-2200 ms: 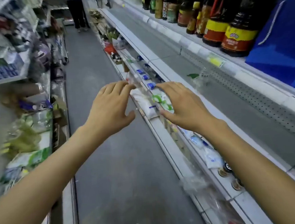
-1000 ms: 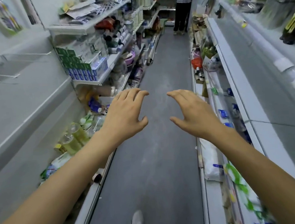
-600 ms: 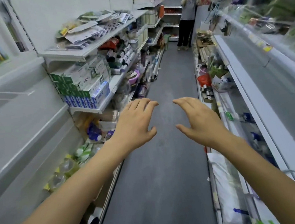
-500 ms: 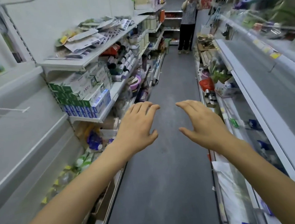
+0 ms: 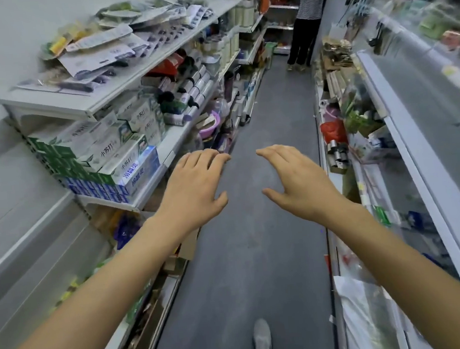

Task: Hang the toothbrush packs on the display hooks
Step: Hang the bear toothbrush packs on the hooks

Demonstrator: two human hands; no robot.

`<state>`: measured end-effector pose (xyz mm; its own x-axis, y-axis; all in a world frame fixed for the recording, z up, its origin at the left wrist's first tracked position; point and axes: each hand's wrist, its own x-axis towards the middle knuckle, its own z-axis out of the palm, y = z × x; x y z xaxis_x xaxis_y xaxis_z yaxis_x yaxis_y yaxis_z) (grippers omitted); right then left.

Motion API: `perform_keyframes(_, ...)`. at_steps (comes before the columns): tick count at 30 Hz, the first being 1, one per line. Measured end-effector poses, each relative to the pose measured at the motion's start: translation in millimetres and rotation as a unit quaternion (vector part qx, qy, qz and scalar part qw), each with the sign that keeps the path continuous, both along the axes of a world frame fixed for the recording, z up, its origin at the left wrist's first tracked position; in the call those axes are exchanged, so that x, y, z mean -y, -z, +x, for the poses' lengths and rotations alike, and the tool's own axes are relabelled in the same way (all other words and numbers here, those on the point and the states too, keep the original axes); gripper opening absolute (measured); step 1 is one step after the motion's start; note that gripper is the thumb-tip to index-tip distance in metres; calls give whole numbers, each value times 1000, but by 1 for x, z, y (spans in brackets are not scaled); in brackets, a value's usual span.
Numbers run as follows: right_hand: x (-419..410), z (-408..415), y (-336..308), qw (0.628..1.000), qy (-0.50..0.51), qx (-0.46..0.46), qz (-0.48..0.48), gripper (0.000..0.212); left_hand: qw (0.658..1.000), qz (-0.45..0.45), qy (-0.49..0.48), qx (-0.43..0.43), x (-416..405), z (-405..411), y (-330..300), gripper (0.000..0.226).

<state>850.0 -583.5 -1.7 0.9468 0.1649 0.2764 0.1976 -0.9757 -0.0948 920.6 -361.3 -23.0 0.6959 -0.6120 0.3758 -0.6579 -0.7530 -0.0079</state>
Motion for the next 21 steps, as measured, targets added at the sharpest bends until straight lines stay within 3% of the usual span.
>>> perform_keyframes(10,94,186,1,996,-85,-10,-2,72,996,0,-94,-5,84,146,0,66)
perform_keyframes(21,132,347,-1,989,-145,-8,18,70,986,0,-166,-23,120,282,-7,61)
